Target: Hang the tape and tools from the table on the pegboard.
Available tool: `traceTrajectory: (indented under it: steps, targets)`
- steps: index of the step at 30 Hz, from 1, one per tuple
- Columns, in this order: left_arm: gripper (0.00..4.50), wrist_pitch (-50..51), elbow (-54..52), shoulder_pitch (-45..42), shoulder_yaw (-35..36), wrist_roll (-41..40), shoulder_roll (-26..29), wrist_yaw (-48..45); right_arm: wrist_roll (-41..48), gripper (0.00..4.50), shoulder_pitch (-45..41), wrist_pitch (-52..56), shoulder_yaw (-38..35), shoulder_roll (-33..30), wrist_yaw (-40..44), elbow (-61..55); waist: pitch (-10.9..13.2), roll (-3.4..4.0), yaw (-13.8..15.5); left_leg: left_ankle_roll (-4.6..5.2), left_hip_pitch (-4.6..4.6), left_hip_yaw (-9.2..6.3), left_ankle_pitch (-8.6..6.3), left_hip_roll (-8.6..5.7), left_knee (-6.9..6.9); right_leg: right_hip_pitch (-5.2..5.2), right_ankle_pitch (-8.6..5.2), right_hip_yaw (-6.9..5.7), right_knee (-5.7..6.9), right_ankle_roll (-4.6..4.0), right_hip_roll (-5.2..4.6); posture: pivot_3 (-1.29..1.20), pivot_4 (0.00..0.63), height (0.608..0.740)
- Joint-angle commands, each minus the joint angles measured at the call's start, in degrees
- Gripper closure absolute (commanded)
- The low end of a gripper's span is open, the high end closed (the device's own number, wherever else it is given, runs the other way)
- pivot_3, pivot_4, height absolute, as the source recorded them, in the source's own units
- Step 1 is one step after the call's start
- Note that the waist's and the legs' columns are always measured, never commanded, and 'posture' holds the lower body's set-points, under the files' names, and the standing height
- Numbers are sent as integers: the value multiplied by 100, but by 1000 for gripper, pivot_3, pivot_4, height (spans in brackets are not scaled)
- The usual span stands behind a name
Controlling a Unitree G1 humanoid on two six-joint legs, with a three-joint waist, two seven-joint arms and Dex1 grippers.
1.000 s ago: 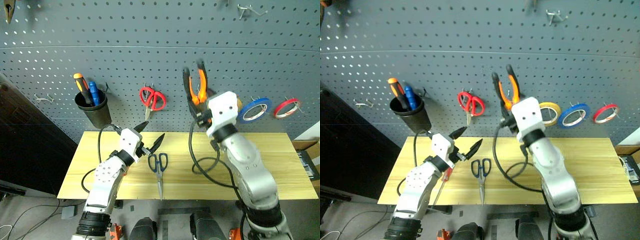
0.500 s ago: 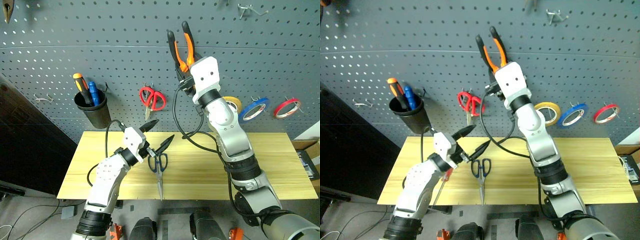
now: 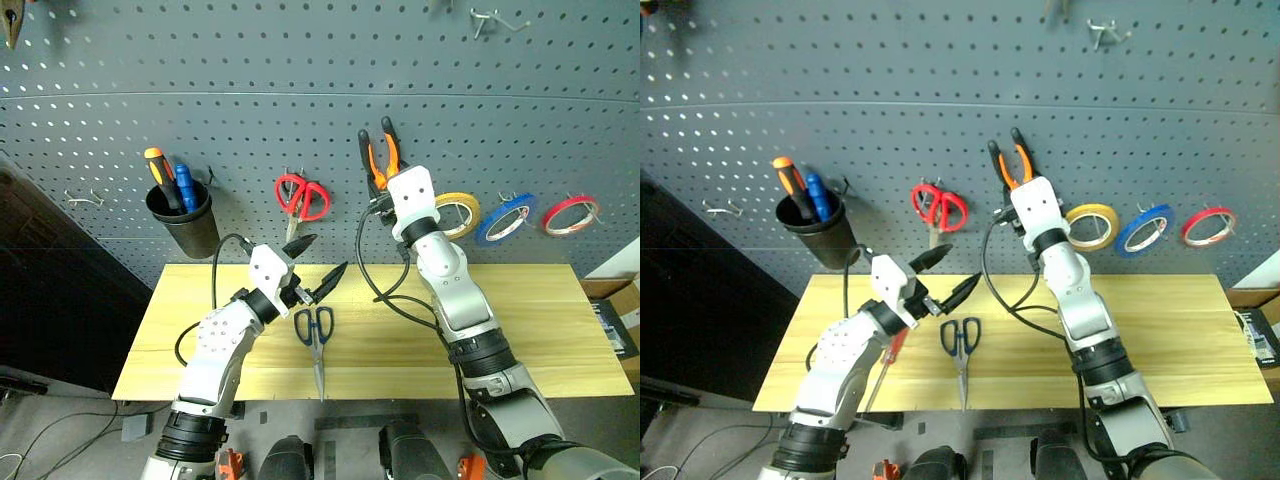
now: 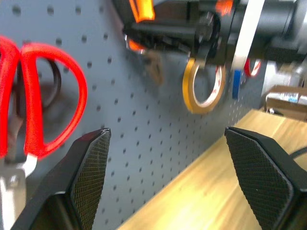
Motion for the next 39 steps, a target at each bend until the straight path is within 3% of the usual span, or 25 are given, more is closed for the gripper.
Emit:
traceTrajectory:
  steps: [1, 4, 5, 10, 19, 22, 29, 39]
  targets:
    - [446, 433, -146, -9, -115, 87, 69, 72, 91, 1050, 199, 671, -171, -1, 103, -539, -18, -6, 26, 0, 0, -1, 0, 0, 0, 2, 0, -1, -1, 0, 0, -36, 148, 740]
    - [446, 798, -244, 32, -177, 134, 117, 126, 168, 65, 405, 1336, -136, -104, 403, -1129, -19, -7, 26, 0, 0, -1, 0, -2, 0, 3, 0, 1, -2, 0, -1, -36, 148, 740]
    - [446, 961, -283, 44, -200, 151, 137, 162, 215, 10, 542, 1674, -100, -199, 587, -1412, -19, -7, 22, 1, 0, -1, 0, -3, 0, 2, 0, 0, -2, 0, -1, -36, 148, 740]
    - [446, 1688, -424, 76, -348, 394, 229, 425, 746, 10, 1320, 3183, 118, -881, 1661, -2827, -19, -7, 31, 5, -1, -5, -3, -6, -2, 3, 0, -3, -6, 0, 2, -36, 163, 740]
    - [446, 3750, -733, 296, -716, 791, 116, 1145, 2694, 10, 2358, 5112, -386, -1921, 3162, -4731, -14, -13, 32, 30, 5, -18, -16, -12, -1, 13, -1, -5, -8, 0, 6, -42, 192, 740]
    - [446, 4585, -769, 416, -668, 845, -74, 1530, 3004, 10, 2330, 5276, -408, -2198, 3283, -4869, -9, -20, 26, 31, 10, -20, -17, -16, 0, 16, -1, -5, -8, -2, 10, -51, 194, 740]
    - [446, 5722, -578, 403, -679, 938, -520, 2152, 3244, 10, 2106, 5422, -254, -2199, 3040, -4865, -7, -25, 34, 31, 12, -27, -17, -15, 1, 19, -1, -6, -9, -3, 13, -65, 196, 740]
    - [446, 5969, 471, -80, -743, 1082, -1317, 2721, 3582, 10, 2169, 5457, -312, -2450, 2960, -4993, -2, -32, 97, 31, 8, -28, -17, -17, 0, 20, -1, -8, -17, -3, 7, -98, 205, 740]
